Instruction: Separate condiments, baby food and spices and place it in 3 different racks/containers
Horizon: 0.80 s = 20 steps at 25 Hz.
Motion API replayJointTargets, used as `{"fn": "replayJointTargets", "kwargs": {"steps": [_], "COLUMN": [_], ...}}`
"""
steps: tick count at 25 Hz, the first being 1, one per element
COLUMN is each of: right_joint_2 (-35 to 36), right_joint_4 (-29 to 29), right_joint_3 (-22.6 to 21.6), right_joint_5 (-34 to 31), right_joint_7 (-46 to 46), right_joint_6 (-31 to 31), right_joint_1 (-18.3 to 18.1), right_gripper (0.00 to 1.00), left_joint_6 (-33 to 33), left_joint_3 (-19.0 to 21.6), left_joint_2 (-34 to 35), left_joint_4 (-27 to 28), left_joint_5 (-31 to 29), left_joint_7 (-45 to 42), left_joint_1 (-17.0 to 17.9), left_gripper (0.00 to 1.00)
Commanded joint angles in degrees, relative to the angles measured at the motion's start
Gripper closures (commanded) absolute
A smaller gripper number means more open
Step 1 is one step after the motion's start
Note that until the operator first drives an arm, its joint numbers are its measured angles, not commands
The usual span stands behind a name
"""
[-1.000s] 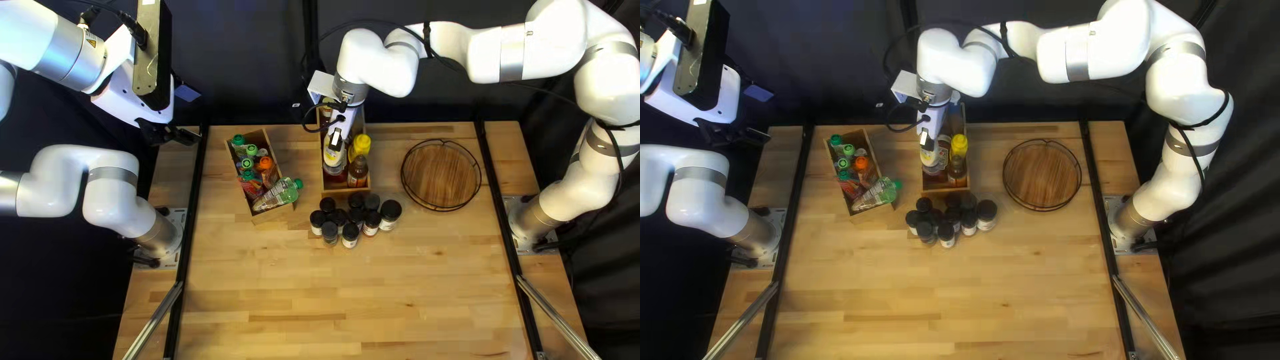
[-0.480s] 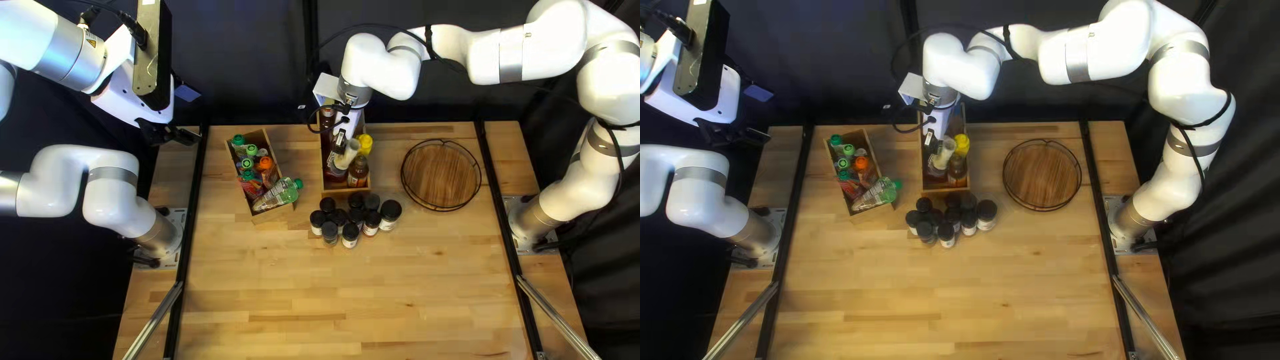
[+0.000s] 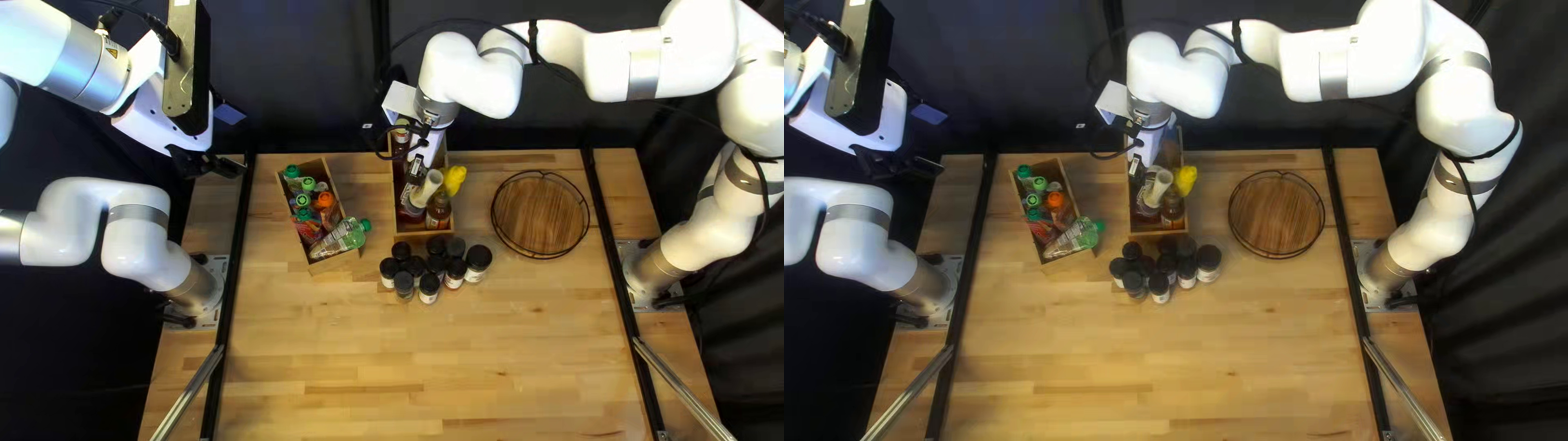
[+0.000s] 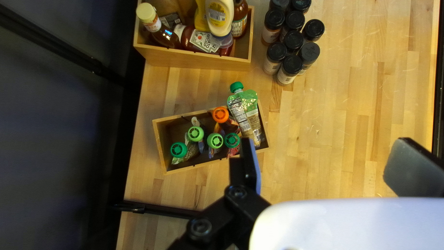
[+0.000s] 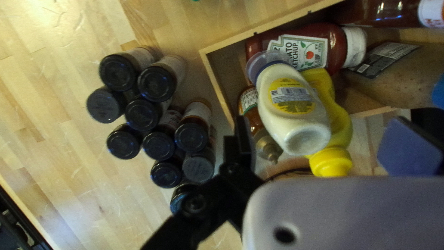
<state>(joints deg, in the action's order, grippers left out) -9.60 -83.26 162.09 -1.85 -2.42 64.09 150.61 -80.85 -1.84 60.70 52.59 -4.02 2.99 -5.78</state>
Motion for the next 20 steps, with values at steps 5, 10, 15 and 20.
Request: {"fn": "replayJointTargets", "kwargs": {"steps": [5, 10, 15, 20], "right_joint_2": [10.87, 18.19, 23.21, 26.06], "right_joint_4": [12.34, 20.65, 28.10, 34.01], "right_joint_3": [-4.49, -7.12, -8.62, -9.47], "right_joint_5": [7.70, 7.76, 7.88, 7.19], "right_joint_7": [8.30, 4.83, 1.86, 0.02], "right_joint_6": [-4.80, -7.08, -9.24, -11.71], "right_joint_1": [3.40, 5.96, 7.12, 7.41], "right_gripper": [0.00, 0.00, 0.00, 0.00], "left_joint_6": [0.00, 0.00, 0.00, 0.00], "left_joint_3": [0.00, 0.00, 0.00, 0.00], "left_joint_2": [0.00, 0.00, 0.00, 0.00], "left_joint_4": [0.00, 0.00, 0.00, 0.00], "left_joint_5": [0.00, 0.00, 0.00, 0.00], "left_joint_7": [0.00, 0.00, 0.00, 0.00], "left_joint_1": [0.00, 0.00, 0.00, 0.00], "left_gripper": [0.00, 0.00, 0.00, 0.00]}}
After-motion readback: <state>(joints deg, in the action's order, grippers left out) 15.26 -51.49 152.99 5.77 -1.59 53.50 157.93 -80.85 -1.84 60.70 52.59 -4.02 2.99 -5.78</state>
